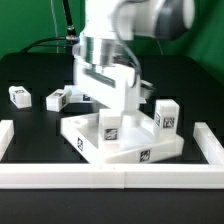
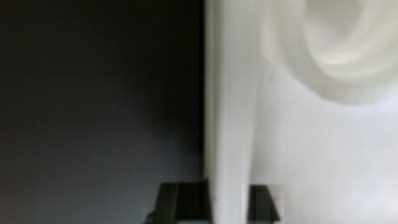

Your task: Assemble square table

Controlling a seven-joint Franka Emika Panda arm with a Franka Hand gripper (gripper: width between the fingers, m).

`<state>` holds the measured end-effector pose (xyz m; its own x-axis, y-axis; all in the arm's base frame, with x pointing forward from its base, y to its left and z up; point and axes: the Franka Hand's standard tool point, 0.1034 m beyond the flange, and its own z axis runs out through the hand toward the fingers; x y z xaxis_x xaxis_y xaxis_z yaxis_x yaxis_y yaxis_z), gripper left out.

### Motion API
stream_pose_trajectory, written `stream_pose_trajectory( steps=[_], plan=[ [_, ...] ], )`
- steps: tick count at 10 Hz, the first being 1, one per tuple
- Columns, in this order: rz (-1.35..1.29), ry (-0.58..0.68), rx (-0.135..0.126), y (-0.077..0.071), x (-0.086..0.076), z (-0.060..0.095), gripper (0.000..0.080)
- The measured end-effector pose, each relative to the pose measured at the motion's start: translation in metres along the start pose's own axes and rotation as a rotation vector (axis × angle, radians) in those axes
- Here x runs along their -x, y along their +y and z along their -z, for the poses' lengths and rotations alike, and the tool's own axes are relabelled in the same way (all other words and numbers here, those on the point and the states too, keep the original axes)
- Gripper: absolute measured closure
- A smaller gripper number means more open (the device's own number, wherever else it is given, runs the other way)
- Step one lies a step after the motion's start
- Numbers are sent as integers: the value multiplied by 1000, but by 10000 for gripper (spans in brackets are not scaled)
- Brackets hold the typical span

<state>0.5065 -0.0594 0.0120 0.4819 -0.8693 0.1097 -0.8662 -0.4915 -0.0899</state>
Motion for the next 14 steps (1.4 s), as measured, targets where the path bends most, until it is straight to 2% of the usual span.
stream_pose_trajectory(
  steps=[1, 2, 4, 5, 6, 7, 10, 11, 12, 13, 14],
  plan=[
    [59, -81, 25, -2, 4, 1, 745],
    [138, -63, 21, -6, 2, 1, 745],
    [254, -66, 21, -3, -1, 0, 745],
    [362, -139, 18, 0, -12, 0, 745],
    [421, -166, -2, 1, -27, 0, 745],
    [475, -178, -20, 0, -34, 0, 745],
    [689, -179, -21, 4, -34, -2, 745],
    [761, -183, -18, 1, -32, -2, 745],
    [995, -185, -6, -19, -25, 2, 745],
    [1162, -173, -31, -35, -23, 5, 745],
    [1290, -173, -40, -33, -25, 5, 745]
  ],
)
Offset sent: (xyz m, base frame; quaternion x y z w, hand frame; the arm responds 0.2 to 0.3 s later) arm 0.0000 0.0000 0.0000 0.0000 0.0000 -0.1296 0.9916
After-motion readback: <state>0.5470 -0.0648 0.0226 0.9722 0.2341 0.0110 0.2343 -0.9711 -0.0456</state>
